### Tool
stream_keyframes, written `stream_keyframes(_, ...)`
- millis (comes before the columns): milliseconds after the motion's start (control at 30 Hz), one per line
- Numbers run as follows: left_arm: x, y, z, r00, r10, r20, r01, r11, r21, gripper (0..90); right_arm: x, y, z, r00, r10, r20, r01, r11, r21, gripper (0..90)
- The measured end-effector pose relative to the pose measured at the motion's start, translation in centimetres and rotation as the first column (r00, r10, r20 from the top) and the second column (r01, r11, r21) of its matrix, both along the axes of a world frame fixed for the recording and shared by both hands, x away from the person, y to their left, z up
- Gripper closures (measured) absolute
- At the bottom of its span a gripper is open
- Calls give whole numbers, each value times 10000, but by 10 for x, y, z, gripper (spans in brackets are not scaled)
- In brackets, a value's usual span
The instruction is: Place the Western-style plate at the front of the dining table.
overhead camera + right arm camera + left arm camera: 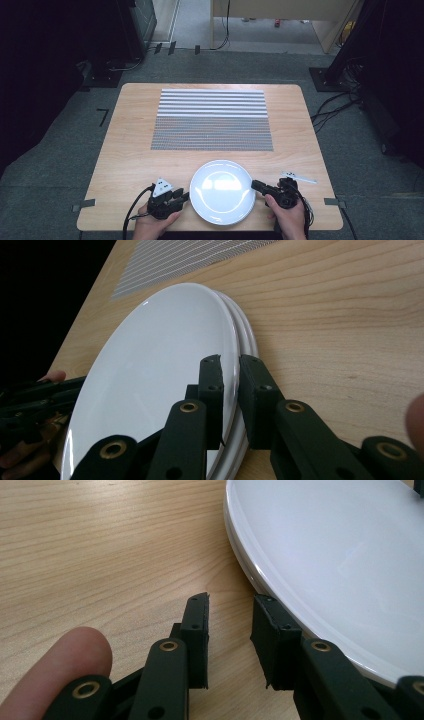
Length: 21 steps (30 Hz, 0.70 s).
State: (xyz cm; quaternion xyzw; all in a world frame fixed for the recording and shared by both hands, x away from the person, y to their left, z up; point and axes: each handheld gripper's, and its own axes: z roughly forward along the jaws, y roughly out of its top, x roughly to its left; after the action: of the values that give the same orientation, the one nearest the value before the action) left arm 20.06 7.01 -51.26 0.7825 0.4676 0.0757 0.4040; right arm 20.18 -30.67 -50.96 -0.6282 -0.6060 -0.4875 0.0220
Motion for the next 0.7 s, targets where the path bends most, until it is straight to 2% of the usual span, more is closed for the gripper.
stream_keyframes(167, 0, 0, 0, 10000, -14, -1, 14, 10000, -3, 690, 1, 1, -1, 9999, -94, 60, 94, 10000, 14, 802)
stream_keyframes(233, 1, 1, 0, 9999, -28, -143, 26, 9999, -159, 700, 0, 2, -1, 9999, -103, 42, 103, 9999, 37, 804)
stream_keyframes(433, 2, 2, -1, 9993, 9, -369, -25, 9990, -436, 721, 2, 7, -5, 9997, -32, -243, 45, 9986, 534, 799)
stream_keyframes(633, 3, 3, 0, 9992, -25, -404, 6, 9989, -464, 690, 4, 7, -6, 9992, -256, -307, 272, 9981, 555, 824)
stream_keyframes(700, 4, 5, -1, 9987, 15, -502, -49, 9977, -669, 667, 5, 6, -7, 9974, -445, -575, 496, 9946, 915, 840)
